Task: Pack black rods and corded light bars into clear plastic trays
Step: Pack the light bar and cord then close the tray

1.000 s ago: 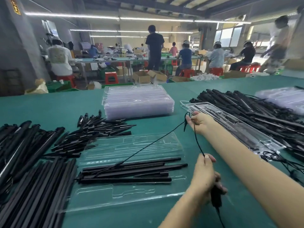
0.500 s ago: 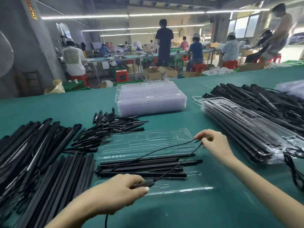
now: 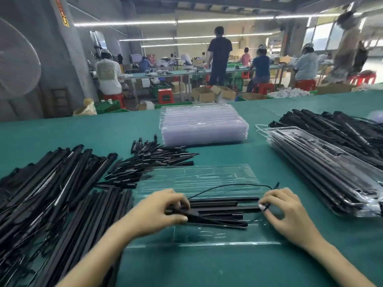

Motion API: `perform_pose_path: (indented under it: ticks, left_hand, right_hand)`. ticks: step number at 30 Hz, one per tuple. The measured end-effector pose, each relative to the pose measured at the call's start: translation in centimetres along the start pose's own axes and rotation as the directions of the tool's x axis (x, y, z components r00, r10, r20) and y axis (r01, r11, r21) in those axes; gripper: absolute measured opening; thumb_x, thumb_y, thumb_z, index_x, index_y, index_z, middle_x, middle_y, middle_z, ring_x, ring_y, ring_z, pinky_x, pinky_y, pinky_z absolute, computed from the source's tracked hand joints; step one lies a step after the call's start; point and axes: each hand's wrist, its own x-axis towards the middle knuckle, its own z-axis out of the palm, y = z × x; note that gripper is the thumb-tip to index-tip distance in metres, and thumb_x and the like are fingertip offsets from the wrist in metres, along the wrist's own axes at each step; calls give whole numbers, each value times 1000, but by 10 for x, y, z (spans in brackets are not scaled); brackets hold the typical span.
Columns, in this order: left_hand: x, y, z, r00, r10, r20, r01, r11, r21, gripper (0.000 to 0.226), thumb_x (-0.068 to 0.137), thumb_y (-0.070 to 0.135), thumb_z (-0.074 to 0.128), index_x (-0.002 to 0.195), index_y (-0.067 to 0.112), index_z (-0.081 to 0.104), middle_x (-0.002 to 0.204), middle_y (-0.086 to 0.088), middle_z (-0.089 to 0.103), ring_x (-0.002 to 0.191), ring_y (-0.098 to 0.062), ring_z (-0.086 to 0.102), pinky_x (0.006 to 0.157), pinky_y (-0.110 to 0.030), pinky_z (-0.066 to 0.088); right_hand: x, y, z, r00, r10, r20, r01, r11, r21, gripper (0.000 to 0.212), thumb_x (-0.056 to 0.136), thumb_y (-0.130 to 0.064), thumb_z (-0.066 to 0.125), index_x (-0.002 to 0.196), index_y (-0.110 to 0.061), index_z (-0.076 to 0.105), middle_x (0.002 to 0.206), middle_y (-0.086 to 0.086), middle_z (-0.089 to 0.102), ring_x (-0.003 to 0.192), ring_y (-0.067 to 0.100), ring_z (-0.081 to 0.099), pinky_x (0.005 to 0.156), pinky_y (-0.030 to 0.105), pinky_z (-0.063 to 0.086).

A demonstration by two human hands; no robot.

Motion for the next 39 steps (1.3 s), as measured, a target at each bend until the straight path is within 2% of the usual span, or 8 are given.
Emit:
perform_pose_path:
  ticks: [5,11,18,22,26,31,36,39]
  left_hand:
    - [-5,3,54,999,10,-43,-17,984,-175,17,82,25,70,99,26,68,94,11,48,85,11,47,74,-2,33]
    - [-3,12,53,994,40,-99,-62,972,-226,33,73,1,69,97,23,75,89,7,54,78,3,51,70,-7,36]
    - [-1,6,53,995,34,-93,-49,986,-159,24,85,14,69,106,25,72,85,16,58,78,10,50,72,-5,35]
    - [-3,6,47,998,16,-65,-31,972,-231,14,87,14,66,92,27,67,85,10,66,77,-6,57,70,-19,44]
    - [-3,6,53,992,24,-120,-41,989,-142,5,87,16,67,89,18,71,88,12,52,81,3,46,75,-12,37]
    - [-4,10,59,990,63,-122,-53,995,86,9,92,24,60,95,24,68,87,18,53,92,-3,44,83,-20,35]
    - [-2,15,55,992,83,-93,-77,995,67,32,91,3,51,101,30,66,92,10,53,93,-9,48,85,-24,43]
    - [-2,16,58,979,202,-41,-185,947,263,40,91,-1,42,112,25,65,103,5,54,98,-15,43,78,-21,33]
  right_hand:
    - [-4,2,-1,999,19,30,-25,977,214,28,75,4,62,81,-22,70,94,-12,61,94,11,50,89,13,35]
    - [-8,4,-4,997,12,76,-33,957,288,37,62,8,42,71,-19,67,96,-8,63,97,10,49,90,15,34]
    - [-9,3,-2,995,-7,96,-19,965,262,35,62,8,42,70,-15,67,94,-8,62,94,6,48,89,14,35]
    - [-9,4,-2,996,-2,91,-22,964,264,35,62,7,41,70,-16,67,93,-9,63,94,7,47,88,16,35]
    - [-11,5,-2,995,-8,102,-20,965,263,36,63,7,39,69,-16,67,90,-11,64,90,7,46,86,24,36]
    - [-11,6,-3,998,23,53,-34,977,212,38,63,7,39,66,-19,67,84,-20,66,84,7,43,84,28,32]
    - [-12,5,0,997,11,81,-26,983,179,40,61,6,38,70,-21,66,84,-22,64,87,5,43,87,21,31]
    - [-13,6,0,996,12,83,-25,986,165,40,62,5,39,71,-22,66,85,-23,64,88,5,43,88,22,31]
